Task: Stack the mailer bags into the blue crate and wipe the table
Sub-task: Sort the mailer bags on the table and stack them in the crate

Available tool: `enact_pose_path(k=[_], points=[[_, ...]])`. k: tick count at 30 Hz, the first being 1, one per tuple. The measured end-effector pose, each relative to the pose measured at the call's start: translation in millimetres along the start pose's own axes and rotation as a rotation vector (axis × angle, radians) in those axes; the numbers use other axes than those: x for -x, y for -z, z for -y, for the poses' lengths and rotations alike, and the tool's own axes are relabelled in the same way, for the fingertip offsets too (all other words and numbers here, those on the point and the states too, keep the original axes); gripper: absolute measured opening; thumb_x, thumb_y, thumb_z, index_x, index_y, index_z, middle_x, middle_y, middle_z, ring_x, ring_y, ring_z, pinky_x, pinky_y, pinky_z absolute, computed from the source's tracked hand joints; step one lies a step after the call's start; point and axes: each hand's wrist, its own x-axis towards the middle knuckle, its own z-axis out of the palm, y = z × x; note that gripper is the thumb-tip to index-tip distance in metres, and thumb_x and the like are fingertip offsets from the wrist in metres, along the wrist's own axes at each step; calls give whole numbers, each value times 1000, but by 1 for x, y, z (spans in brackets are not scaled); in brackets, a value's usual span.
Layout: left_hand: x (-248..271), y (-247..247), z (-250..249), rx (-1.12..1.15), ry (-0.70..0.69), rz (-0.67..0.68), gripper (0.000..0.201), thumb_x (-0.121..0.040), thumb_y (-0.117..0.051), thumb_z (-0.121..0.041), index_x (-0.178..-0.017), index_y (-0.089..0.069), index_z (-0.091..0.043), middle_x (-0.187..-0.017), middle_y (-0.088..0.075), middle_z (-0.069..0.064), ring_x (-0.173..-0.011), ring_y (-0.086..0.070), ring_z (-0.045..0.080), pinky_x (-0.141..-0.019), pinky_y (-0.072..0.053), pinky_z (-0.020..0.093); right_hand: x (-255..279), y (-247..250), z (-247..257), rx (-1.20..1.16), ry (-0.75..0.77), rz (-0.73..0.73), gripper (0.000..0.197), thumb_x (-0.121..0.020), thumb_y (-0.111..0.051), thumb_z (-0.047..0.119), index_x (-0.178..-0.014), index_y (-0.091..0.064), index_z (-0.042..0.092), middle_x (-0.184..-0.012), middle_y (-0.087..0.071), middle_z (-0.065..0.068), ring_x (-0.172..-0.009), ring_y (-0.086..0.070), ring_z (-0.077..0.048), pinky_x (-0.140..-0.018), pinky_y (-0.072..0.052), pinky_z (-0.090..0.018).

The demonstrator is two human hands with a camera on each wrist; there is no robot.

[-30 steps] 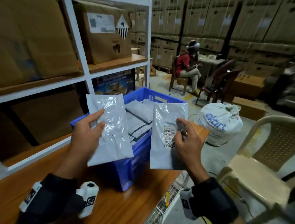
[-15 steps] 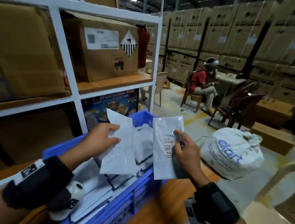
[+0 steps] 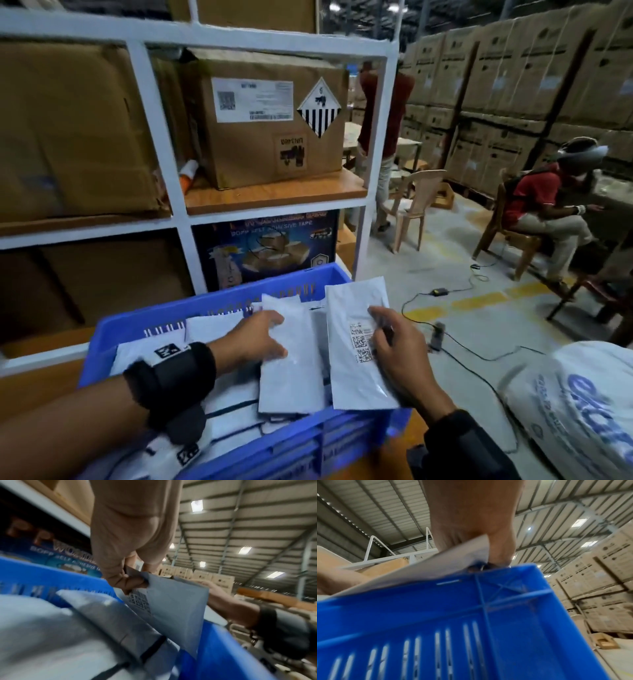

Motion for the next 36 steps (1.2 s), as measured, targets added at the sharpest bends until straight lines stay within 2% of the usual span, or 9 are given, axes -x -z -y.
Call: enact_pose_path(k=[4,7,9,12,18,24,27,31,36], points=[[3,-2,-20,-661,-29,4,99,-83,-63,-62,-156,-9,-20,-158,-7,17,-142,-20,37,-109,-33,45,-3,-3,-12,-21,68,52,38,-86,-57,5,-120,-67,18,-118,-67,-1,-105,-63,-17,-89,-48,-28],[0,-8,-33,-710,-216,232,116,-73,-49,-82,-157,3,-22,-164,8,9,-150,1,31,-120,-12,46,-4,-6,-18,-14,119,59,39,-83,-53,10,-119,-67,18,-124,-66,-5,-112,-61,-21,-95,-48,-30],[-6,-21,-30,-738,-166,369,133,-54,-38,-93,-156,8,-21,-163,16,6,-150,12,28,-120,-4,51,-3,-7,-19,-33,115,67,38,-84,-57,4,-120,-67,14,-119,-68,-5,-107,-63,-22,-92,-47,-27],[-20,-28,-22,-750,-71,335,148,-39,-34,-98,-156,10,-19,-163,17,5,-150,14,24,-118,-5,56,-1,-6,-18,-25,124,78,39,-84,-59,1,-121,-66,11,-118,-66,-8,-107,-61,-26,-91,-47,-33],[-31,-18,-10,-606,18,288,162,-27,-37,-104,-156,8,-18,-163,15,5,-151,11,22,-122,-10,50,-5,-5,-19,34,154,144,34,-86,-55,6,-118,-65,11,-125,-59,-6,-105,-60,-26,-85,-50,-35],[-25,-32,0,-507,20,265,165,-21,-39,-104,-155,11,-21,-163,18,1,-150,15,20,-123,-7,47,-33,9,7,175,132,335,22,-74,-46,18,-90,-62,15,-92,-64,-8,-91,-60,-36,-68,-43,-34],[-22,-35,5,-463,20,244,164,-23,-41,-102,-155,12,-22,-163,18,-2,-150,14,19,-122,-6,48,-68,4,25,368,155,420,30,-80,-56,17,-108,-65,8,-103,-67,-16,-98,-62,-38,-80,-51,-39],[-17,-37,13,-449,16,209,143,-52,-62,-88,-155,12,-22,-163,18,-3,-150,14,16,-122,-1,47,-96,-27,36,550,122,648,17,-81,-58,17,-96,-63,10,-102,-68,-15,-98,-65,-35,-78,-50,-35],[-13,-35,23,-411,6,186,131,-67,-70,-73,-156,12,-23,-163,18,-3,-150,12,15,-122,-2,46,-99,-35,47,769,140,801,30,-88,-60,12,-117,-62,4,-118,-65,-14,-109,-62,-31,-87,-49,-33]])
